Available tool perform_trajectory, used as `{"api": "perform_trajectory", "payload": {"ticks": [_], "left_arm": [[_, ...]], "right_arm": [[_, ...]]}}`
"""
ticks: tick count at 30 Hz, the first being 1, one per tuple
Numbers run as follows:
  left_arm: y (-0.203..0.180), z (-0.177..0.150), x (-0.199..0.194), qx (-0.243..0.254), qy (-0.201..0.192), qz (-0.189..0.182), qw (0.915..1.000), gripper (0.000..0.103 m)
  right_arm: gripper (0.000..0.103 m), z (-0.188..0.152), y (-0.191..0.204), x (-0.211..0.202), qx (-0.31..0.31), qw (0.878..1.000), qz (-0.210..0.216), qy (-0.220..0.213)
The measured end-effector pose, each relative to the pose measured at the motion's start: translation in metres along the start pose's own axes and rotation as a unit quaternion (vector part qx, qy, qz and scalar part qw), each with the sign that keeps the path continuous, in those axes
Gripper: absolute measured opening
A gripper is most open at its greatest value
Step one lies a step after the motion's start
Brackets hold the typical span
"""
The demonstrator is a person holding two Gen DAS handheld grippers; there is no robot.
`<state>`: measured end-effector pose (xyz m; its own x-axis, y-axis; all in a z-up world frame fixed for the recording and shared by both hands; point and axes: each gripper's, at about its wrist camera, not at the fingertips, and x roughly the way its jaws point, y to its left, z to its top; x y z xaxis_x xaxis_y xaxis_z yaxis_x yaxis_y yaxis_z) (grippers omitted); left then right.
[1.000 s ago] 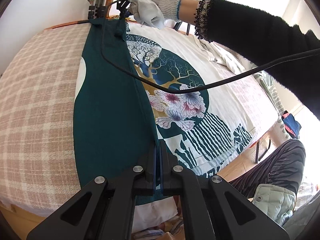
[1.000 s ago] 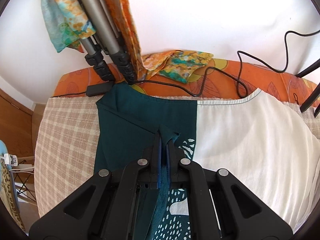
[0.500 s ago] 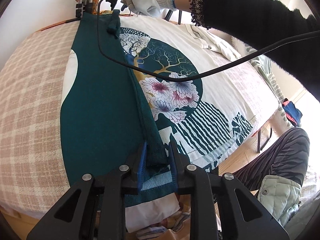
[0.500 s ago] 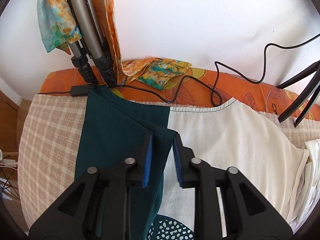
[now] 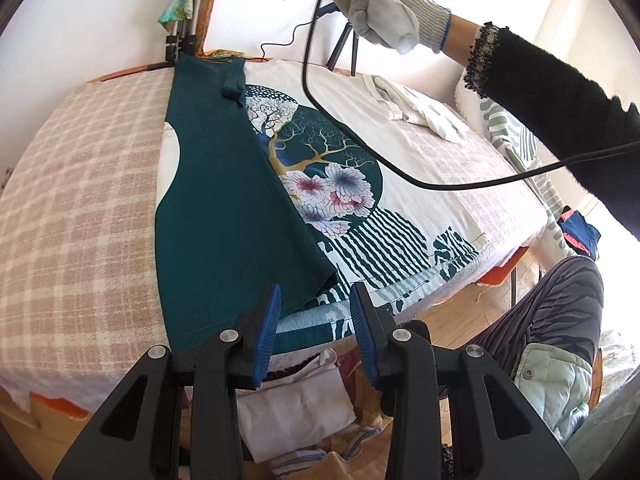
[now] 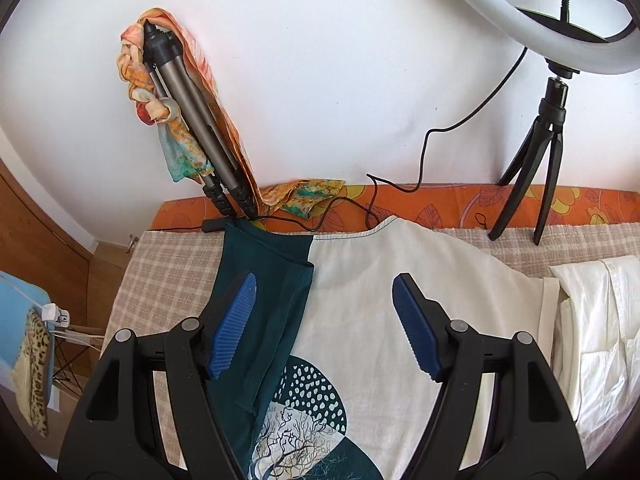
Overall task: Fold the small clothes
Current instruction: 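Open both grippers and release the folded green side, then grasp the cream side edge at the hem with left gripper while right gripper grasps it at the shoulder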
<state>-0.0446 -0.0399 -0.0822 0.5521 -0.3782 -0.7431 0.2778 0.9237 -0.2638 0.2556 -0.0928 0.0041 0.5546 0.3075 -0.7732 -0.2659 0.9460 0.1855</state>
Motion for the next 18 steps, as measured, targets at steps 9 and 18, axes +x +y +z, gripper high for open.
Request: {"api": "perform_trajectory", "payload": {"ticks": [9,18], "left_arm": [[-0.032,0.009,0.012,0.036,-0.01,0.002,0.9993,0.034],[-0.097,0.019,0.054,0.1,0.004,-0.032,0.9944,0.034]], "right_arm": [[0.074,-0.042,-0.064,-0.086,-0.003,0.999,0.029,-0.024],[0.074,-0.072,-0.157,-0.143,0.034,0.999,0.018,-0.031]]}}
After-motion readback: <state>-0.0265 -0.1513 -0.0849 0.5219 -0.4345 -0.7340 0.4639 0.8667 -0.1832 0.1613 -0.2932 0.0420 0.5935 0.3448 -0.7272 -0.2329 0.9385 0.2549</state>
